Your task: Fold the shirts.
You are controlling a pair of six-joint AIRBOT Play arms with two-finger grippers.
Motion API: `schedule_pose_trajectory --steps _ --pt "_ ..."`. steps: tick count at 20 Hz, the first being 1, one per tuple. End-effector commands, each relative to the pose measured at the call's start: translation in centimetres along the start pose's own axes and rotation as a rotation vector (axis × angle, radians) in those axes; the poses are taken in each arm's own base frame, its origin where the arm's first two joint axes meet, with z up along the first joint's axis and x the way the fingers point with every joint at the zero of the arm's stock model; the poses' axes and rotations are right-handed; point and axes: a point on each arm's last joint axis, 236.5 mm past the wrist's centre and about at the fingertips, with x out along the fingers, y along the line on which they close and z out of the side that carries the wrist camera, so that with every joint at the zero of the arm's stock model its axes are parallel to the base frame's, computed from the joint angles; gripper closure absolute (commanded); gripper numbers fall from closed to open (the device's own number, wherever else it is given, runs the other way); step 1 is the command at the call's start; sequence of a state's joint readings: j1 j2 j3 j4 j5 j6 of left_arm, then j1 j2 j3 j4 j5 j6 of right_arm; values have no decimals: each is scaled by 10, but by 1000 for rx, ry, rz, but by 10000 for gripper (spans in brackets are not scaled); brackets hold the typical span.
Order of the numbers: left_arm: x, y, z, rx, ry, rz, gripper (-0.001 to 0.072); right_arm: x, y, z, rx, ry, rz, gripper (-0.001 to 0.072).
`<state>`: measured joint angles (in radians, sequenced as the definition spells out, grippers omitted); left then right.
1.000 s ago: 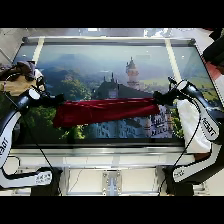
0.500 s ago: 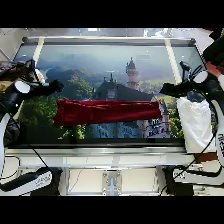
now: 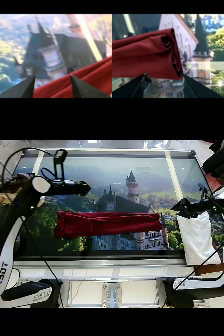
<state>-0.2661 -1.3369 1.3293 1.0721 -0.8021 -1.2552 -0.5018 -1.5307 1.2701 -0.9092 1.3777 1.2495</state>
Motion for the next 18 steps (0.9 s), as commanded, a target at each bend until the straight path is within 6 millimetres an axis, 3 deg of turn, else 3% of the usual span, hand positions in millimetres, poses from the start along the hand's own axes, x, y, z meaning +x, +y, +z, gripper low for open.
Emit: schedule_pose_trajectory --steps 1,4,7,14,15,16,17,18 --pt "29 -16 -17 -4 64 -34 188 29 -20 -9 47 99 116 186" --pt "42 -11 -27 -14 96 -32 188 68 -30 -15 66 171 157 157" --pt "43 -11 -28 -15 98 -31 188 96 -24 -24 58 229 184 157" --pt "43 -11 -28 -18 99 -34 189 142 18 -43 -73 307 144 172" --pt "43 -11 -29 -18 99 -34 190 145 26 -49 -87 329 152 290" --pt "44 -11 -29 -19 101 -34 237 144 34 -55 -97 351 168 566" --pt "45 -11 -31 -20 106 -34 321 141 43 -59 -100 367 194 683" --pt "48 -10 -34 -23 117 -35 482 133 57 -61 -115 371 242 697"
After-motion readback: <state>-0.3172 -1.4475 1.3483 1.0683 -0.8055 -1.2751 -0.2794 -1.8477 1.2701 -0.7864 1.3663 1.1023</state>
